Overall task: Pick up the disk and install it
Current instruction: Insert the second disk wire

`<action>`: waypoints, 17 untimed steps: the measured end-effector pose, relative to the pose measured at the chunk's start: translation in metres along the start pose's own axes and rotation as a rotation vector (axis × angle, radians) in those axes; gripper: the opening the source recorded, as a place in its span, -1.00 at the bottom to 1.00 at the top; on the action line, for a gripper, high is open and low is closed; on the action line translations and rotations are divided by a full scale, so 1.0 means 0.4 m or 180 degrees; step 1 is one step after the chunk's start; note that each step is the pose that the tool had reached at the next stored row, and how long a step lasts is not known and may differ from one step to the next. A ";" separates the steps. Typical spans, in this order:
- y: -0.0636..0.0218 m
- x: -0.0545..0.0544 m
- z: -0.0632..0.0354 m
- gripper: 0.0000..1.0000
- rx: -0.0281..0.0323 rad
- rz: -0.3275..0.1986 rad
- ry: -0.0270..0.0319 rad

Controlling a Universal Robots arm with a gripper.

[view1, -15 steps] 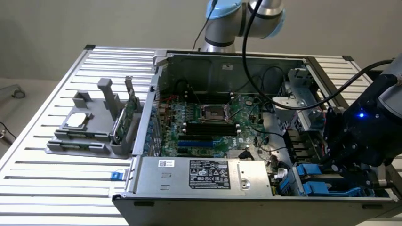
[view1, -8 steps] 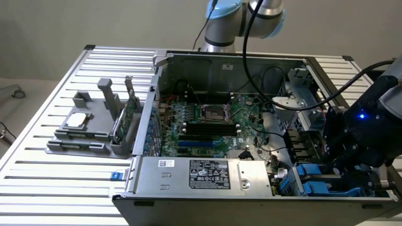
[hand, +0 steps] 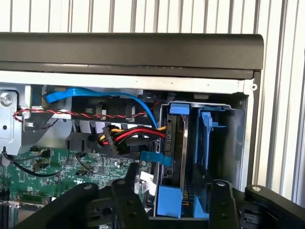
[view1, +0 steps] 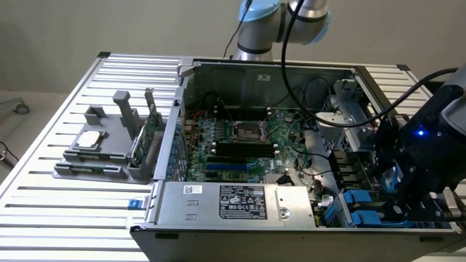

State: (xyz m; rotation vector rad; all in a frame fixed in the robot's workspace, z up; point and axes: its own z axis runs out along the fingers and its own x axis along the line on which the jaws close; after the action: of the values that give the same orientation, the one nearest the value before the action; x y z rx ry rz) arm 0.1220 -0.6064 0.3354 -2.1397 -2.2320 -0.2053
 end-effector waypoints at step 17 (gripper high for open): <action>-0.065 0.008 -0.046 0.30 -0.0001 0.0004 0.0006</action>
State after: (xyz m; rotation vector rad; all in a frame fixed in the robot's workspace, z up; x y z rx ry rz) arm 0.0946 -0.6064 0.3523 -2.1399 -2.2297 -0.2075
